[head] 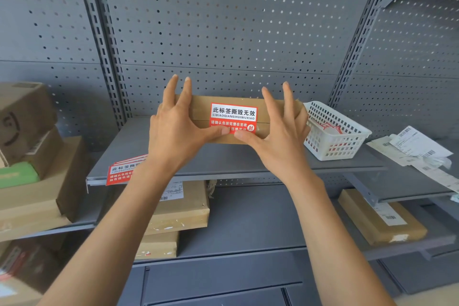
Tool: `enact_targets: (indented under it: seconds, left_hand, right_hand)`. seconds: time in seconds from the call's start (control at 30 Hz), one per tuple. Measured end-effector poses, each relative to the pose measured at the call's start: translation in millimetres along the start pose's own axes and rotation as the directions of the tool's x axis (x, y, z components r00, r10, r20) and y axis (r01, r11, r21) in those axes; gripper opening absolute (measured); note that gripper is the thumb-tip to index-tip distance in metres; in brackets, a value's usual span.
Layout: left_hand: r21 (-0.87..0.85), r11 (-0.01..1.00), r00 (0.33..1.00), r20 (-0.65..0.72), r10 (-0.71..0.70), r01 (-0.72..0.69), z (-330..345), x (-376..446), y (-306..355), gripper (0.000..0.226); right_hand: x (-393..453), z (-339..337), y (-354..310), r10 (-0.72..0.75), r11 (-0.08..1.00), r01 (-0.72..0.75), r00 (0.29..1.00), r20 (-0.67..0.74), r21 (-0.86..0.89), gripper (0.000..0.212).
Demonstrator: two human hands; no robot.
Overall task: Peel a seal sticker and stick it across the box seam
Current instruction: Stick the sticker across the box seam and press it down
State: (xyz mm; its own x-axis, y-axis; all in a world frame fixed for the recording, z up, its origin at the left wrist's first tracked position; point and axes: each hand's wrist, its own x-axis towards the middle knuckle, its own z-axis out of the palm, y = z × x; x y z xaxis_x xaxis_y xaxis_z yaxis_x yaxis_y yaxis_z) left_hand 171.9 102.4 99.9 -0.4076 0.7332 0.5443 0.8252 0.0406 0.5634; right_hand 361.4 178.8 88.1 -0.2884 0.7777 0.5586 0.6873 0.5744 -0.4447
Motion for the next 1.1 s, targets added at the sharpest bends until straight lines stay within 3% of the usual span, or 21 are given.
enact_targets:
  seconds: [0.6, 0.73, 0.87, 1.1]
  left_hand:
    - [-0.098, 0.995, 0.983, 0.182, 0.010, 0.008, -21.9, 4.7, -17.7, 0.100]
    - [-0.245, 0.965, 0.996, 0.011, -0.090, 0.090, -12.0, -1.1, -7.4, 0.071]
    - [-0.241, 0.955, 0.957, -0.190, -0.222, 0.173, 13.8, -8.3, -2.2, 0.054]
    - [-0.224, 0.963, 0.957, -0.212, -0.199, 0.151, 23.7, -11.6, -8.6, 0.049]
  right_hand:
    - [-0.5, -18.4, 13.9, -0.050, 0.972, 0.010, 0.985, 0.163, 0.236, 0.071]
    - [-1.9, -3.6, -7.2, 0.106, 0.959, -0.100, 0.994, -0.010, 0.266, 0.064]
    - [-7.7, 24.5, -32.0, 0.221, 0.966, -0.187, 0.956, -0.193, 0.180, 0.060]
    - [-7.9, 35.8, -28.4, 0.229, 0.965, -0.185, 0.939, -0.255, 0.186, 0.038]
